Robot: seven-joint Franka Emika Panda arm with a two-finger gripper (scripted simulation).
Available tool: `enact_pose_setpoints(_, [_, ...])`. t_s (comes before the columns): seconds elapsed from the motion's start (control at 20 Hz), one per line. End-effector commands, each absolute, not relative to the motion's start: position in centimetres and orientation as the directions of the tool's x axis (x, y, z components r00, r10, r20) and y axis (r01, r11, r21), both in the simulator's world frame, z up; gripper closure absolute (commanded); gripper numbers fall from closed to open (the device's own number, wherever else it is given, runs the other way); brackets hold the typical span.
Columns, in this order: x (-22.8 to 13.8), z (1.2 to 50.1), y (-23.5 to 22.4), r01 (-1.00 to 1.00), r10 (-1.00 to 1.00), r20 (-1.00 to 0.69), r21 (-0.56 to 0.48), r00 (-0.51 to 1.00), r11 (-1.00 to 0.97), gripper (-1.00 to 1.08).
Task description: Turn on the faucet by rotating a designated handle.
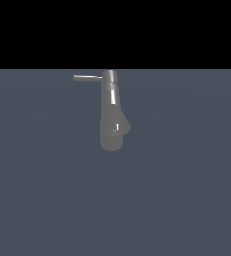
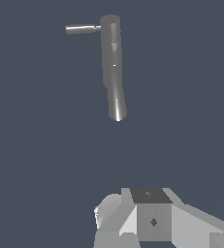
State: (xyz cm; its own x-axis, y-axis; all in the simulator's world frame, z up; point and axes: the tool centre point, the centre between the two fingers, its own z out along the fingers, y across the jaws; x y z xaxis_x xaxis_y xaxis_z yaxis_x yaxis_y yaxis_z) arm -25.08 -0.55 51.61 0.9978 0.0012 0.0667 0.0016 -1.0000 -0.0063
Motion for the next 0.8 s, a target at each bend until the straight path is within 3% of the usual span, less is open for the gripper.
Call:
enact_pose_setpoints(0.0, [-25.1, 51.6, -0.6, 0.002, 0.001, 0.067, -0.006, 0.998, -1.0, 1.08])
enact_pose_setpoints(0.75, [-24.4, 53.1, -0.4, -0.032, -0.036, 0.111, -0.041, 0.993, -0.999, 1.08])
